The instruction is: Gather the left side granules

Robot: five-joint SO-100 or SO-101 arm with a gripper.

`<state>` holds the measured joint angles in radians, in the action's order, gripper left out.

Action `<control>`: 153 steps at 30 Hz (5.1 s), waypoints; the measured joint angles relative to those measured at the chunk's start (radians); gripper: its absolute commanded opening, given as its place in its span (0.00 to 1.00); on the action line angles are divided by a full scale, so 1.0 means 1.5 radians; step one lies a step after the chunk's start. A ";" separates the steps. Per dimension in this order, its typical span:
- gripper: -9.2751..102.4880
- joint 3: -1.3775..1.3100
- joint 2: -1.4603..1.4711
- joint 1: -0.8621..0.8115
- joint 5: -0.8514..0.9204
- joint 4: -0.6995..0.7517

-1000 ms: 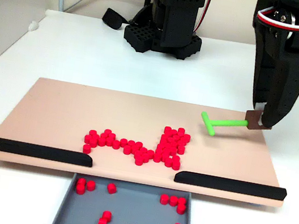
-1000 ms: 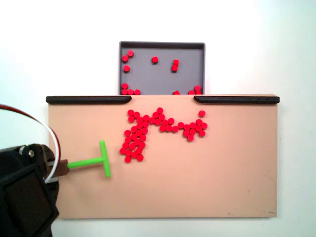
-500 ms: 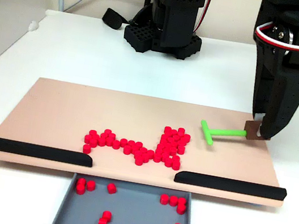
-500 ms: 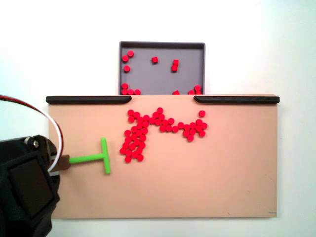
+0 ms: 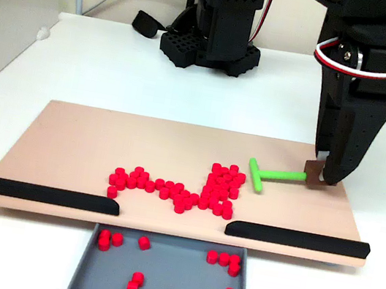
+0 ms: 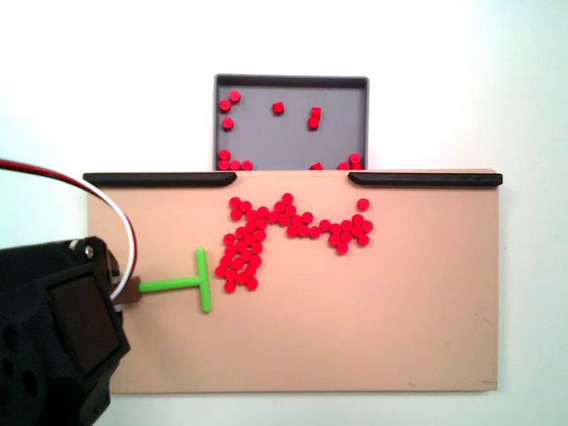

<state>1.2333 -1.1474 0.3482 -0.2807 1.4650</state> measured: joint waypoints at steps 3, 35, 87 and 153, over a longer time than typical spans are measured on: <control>0.08 0.000 0.000 0.000 0.000 0.000; 0.08 0.000 0.016 -0.026 0.007 0.000; 0.08 0.000 0.016 -0.070 0.064 -0.001; 0.08 0.000 -0.021 -0.075 0.105 0.007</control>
<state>1.2333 -1.1796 0.2362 -0.1227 1.4757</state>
